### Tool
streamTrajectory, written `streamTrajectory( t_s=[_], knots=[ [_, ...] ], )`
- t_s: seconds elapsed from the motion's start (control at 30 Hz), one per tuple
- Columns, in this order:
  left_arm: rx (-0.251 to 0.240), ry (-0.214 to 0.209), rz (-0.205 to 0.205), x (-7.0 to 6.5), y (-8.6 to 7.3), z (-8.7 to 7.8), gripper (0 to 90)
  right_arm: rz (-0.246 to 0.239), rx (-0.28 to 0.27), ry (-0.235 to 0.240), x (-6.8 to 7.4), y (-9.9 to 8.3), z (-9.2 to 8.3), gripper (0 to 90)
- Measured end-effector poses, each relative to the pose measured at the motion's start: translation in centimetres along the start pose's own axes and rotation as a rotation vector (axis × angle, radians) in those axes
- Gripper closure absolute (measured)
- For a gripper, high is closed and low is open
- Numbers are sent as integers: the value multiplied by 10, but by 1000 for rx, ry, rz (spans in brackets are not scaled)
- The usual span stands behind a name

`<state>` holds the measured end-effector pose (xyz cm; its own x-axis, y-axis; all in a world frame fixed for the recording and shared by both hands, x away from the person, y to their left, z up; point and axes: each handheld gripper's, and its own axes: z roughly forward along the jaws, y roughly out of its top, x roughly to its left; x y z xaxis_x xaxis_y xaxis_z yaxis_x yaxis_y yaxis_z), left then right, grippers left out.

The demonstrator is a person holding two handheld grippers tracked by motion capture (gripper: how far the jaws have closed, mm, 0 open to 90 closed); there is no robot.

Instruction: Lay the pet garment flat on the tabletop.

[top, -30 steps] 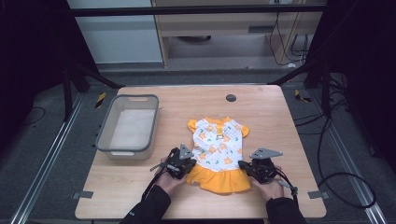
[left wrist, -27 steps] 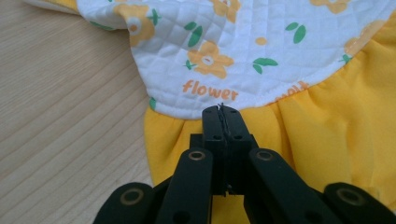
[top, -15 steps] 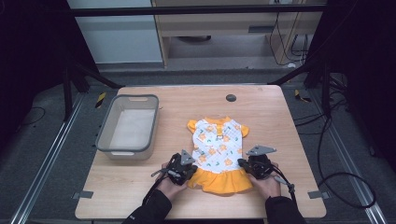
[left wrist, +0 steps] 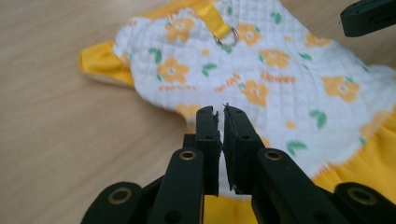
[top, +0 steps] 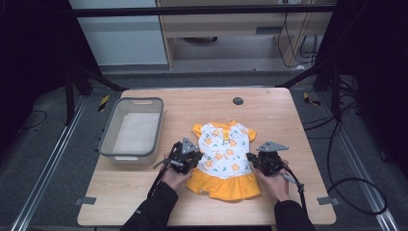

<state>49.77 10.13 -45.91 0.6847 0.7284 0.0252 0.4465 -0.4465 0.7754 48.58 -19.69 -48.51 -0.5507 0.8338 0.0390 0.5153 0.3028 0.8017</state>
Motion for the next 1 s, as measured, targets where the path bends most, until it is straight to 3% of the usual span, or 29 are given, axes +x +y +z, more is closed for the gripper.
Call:
streamTrajectory(
  t_s=[0.13,0.2,0.33,0.57,0.7,0.83,1.0],
  knots=[
    [2,3,-19,5,12,23,859,35,-31,-20,-13,14,15,897],
    [19,12,-9,5,13,34,859,58,-38,-29,-19,20,24,897],
    [87,20,15,5,6,50,862,86,-40,-57,-32,26,46,898],
    [120,35,47,7,-2,52,874,87,7,-67,-41,28,73,899],
    [114,39,31,11,-6,49,877,63,21,-58,-36,35,82,899],
    [110,65,27,15,-7,49,881,50,23,-65,-32,37,86,899],
    [104,61,25,18,-6,52,887,51,27,-77,-32,36,85,899]
  ],
)
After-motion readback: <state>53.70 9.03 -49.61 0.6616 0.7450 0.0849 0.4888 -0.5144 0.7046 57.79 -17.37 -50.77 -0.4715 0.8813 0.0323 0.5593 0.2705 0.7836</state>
